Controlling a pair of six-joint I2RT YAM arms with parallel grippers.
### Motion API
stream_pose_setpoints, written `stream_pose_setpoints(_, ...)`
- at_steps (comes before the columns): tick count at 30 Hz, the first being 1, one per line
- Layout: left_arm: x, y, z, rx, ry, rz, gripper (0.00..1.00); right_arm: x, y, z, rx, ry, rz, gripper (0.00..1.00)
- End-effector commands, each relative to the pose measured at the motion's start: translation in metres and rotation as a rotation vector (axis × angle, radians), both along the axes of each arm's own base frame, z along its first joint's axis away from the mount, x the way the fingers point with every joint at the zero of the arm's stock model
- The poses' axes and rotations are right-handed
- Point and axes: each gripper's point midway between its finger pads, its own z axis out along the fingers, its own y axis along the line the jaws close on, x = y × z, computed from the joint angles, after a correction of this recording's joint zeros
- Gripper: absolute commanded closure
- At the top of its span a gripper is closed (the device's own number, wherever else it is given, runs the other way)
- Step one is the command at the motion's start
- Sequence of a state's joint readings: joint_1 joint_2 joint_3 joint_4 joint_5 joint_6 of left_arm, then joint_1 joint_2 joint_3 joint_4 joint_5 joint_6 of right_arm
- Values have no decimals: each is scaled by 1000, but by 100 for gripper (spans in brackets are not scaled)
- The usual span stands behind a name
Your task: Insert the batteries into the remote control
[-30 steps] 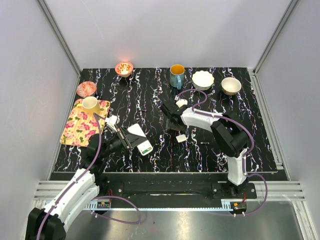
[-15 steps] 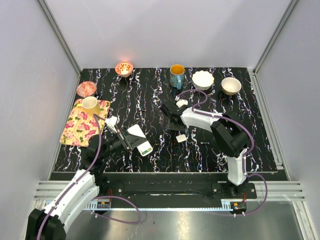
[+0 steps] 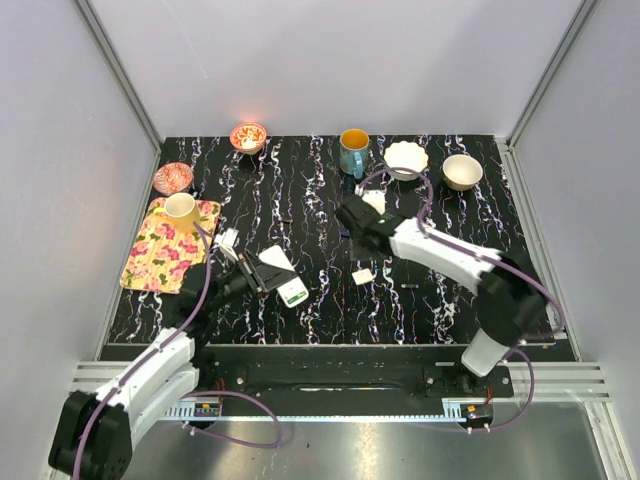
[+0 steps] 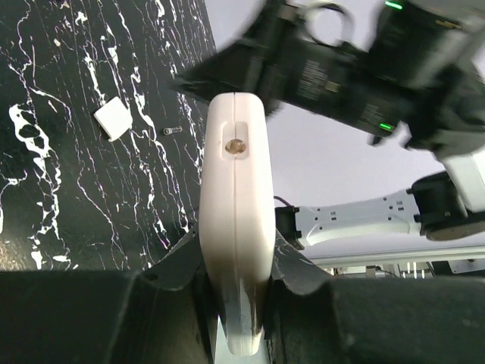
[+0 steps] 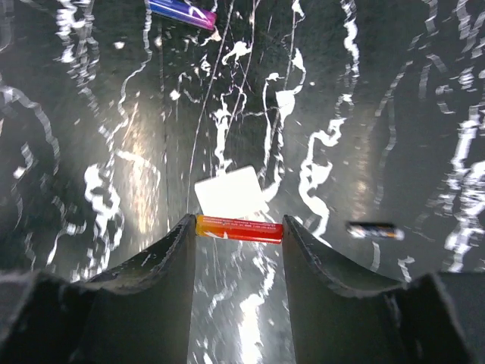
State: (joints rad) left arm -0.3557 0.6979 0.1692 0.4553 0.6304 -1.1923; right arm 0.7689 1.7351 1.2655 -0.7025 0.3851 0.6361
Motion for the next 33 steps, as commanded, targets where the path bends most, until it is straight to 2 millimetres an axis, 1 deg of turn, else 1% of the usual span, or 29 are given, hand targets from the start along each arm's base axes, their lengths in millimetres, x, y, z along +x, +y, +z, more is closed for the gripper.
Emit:
stream_pose_setpoints(1,16,-4,34,-94,-105,25,100,-21,-23,74,-70,-81,176,100)
stream_pose_setpoints(2,21,-7,36,-109,-117,26,100,-27,-26,88,-72,-99,206,100)
stream_pose_setpoints(3,23,-9,39,-123,-119,22,100,-30,-25,101,-69,-118,230,100)
stream_pose_setpoints(4,24,-11,41,-144,-112,21,100,-36,-30,108,-100,-121,249,100)
stream_pose_setpoints(5,28,-16,37,-146,-89,12,100,-40,-32,120,-110,-145,274,100)
stream_pose_setpoints(6,28,-18,46,-173,-125,6,100,-44,-26,135,-112,-174,301,100)
stream_pose_setpoints(7,32,-22,40,-181,-95,1,100,-48,-30,140,-144,-174,308,100)
stream_pose_setpoints(8,30,-25,52,-219,-150,-11,100,-51,-27,144,-156,-175,334,100)
stream_pose_setpoints(9,30,-26,55,-238,-159,-13,100,-54,-18,155,-145,-193,354,100)
stream_pose_setpoints(10,29,-29,57,-259,-157,-23,100,-58,-18,159,-169,-194,369,100)
stream_pose_setpoints(11,32,-33,52,-265,-138,-29,100,-59,-12,160,-183,-193,388,100)
stream_pose_setpoints(12,30,-33,64,-305,-195,-32,100,-59,-5,172,-176,-217,398,100)
stream_pose_setpoints(13,28,-34,69,-332,-207,-39,100,-66,2,174,-201,-223,433,100)
stream_pose_setpoints(14,26,-35,75,-363,-244,-46,100,-67,8,173,-220,-218,451,100)
stream_pose_setpoints(15,27,-35,76,-375,-251,-44,100,-68,15,181,-207,-233,464,100)
stream_pose_setpoints(17,31,-38,72,-374,-244,-36,100,-73,26,181,-227,-229,505,100)
stream_pose_setpoints(18,33,-38,72,-373,-245,-26,100,-74,31,187,-215,-240,511,100)
stream_pose_setpoints(21,36,-40,72,-369,-251,-21,100,-80,43,182,-217,-225,558,100)
stream_pose_setpoints(23,39,-41,74,-373,-253,-19,100,-83,52,173,-227,-203,585,100)
stream_pose_setpoints(25,38,-41,75,-379,-260,-20,100,-85,59,163,-233,-181,608,100)
stream_pose_setpoints(28,36,-42,80,-388,-288,-24,100,-89,70,158,-218,-170,624,100)
stream_pose_setpoints(33,32,-45,86,-389,-321,-34,100,-97,84,161,-210,-180,653,100)
